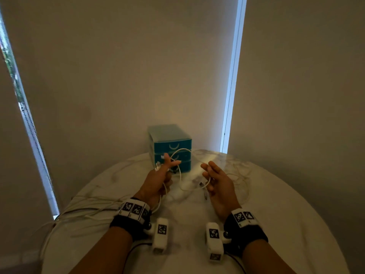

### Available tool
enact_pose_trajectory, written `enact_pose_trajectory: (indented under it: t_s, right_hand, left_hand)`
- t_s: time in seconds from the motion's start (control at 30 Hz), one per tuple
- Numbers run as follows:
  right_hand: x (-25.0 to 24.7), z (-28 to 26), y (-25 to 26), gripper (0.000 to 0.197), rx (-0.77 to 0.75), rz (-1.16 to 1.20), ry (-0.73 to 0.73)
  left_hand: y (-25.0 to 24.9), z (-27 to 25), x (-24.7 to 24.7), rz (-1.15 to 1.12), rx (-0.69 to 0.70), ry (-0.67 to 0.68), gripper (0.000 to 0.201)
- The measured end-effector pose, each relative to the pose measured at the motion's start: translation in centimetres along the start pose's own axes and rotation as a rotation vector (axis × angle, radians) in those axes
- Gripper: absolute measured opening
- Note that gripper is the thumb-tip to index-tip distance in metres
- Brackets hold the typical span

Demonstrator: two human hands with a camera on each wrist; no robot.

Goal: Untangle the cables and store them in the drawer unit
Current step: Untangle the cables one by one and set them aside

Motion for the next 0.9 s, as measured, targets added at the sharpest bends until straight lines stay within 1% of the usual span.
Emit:
enact_pose_trajectory:
  t_s: [0.03,0.07,0.13,0.23,0.27,0.43,0.53,0.63,0.7,0.8,0.83,0.9]
  right_hand:
    - [0.0,-0.1,-0.2,0.024,0.017,-0.024,0.016]
    - [-0.1,-0.1,-0.4,0.023,0.040,-0.048,0.029]
    - [-0.3,-0.1,-0.7,0.023,0.087,-0.111,0.050]
    - [-0.3,0.0,-1.2,0.025,0.115,-0.199,0.052]
    - [-0.4,0.1,-1.4,0.025,0.107,-0.214,0.046]
    - [-0.8,0.2,-1.6,0.024,0.065,-0.231,0.027]
    - [-1.0,0.5,-1.5,0.022,0.089,-0.264,-0.023]
    - [-1.0,0.5,-0.9,0.018,0.090,-0.314,-0.067]
    - [-1.4,0.7,-0.6,0.016,0.046,-0.401,-0.109]
    - [-2.0,1.1,-0.1,0.020,-0.112,-0.640,-0.174]
    - [-2.0,1.0,0.3,0.019,-0.171,-0.706,-0.198]
    - [-1.2,0.4,1.2,0.007,-0.290,-0.716,-0.205]
  left_hand:
    - [0.0,0.2,-0.5,-0.059,-0.002,-0.024,0.081]
    - [0.1,0.5,-1.0,-0.111,0.001,-0.047,0.081]
    - [0.2,1.0,-1.9,-0.210,0.014,-0.085,0.066]
    - [0.1,1.2,-2.4,-0.323,0.036,-0.142,0.034]
    - [0.1,1.2,-2.4,-0.329,0.040,-0.159,0.029]
    - [-0.1,1.0,-2.1,-0.305,0.057,-0.176,0.014]
    - [-0.2,0.8,-1.7,-0.233,0.068,-0.152,0.011]
    - [-0.2,0.9,-1.4,-0.104,0.092,-0.121,0.013]
    - [-0.3,0.9,-1.2,-0.040,0.102,-0.118,0.014]
    - [-0.5,0.7,-0.9,0.014,0.115,-0.097,0.014]
    - [-0.5,0.6,-0.8,0.033,0.120,-0.091,0.015]
    - [-0.5,0.5,-0.6,0.068,0.121,-0.079,0.017]
Point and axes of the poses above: each hand's wrist, its own z-axis towards the middle knuckle, its own x-axis out of the palm, y = z × x, the point moved 2 cm from there along z, towards the middle knuckle, and after that the axes turned 2 degrees about -x, right-handed, at the moved point
